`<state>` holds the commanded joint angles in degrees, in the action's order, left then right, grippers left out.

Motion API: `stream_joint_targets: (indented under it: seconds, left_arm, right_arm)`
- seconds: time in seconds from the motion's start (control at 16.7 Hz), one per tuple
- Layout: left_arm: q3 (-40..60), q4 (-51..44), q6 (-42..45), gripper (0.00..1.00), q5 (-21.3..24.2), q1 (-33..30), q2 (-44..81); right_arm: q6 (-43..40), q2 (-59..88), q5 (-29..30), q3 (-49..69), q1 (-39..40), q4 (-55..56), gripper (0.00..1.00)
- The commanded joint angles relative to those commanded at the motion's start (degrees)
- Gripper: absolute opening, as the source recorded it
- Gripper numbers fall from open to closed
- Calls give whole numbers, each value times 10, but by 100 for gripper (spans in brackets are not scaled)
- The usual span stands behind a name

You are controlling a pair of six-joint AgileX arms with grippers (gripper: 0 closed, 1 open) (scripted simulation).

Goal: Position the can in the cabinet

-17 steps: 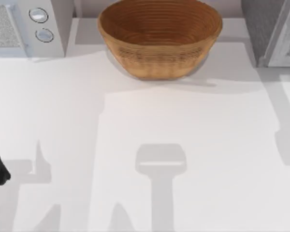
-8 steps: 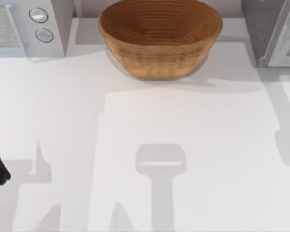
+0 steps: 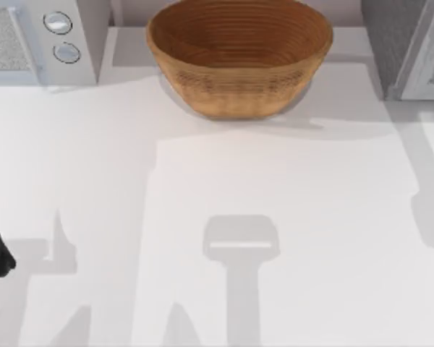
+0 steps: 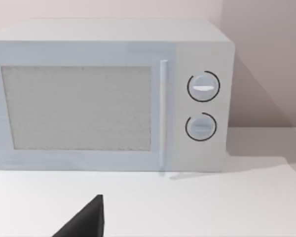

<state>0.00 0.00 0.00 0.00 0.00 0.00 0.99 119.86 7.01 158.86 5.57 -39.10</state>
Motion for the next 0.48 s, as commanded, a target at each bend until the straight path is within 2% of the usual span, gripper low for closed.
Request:
stream_joint_targets:
  seconds: [0.12,0.48]
  left_arm:
    - [0,0,0,100,0,0,0]
    - [0,0,0,100,0,0,0]
  right_arm:
    - [0,0,0,0,0,0,98]
    - [0,0,0,0,0,0,100]
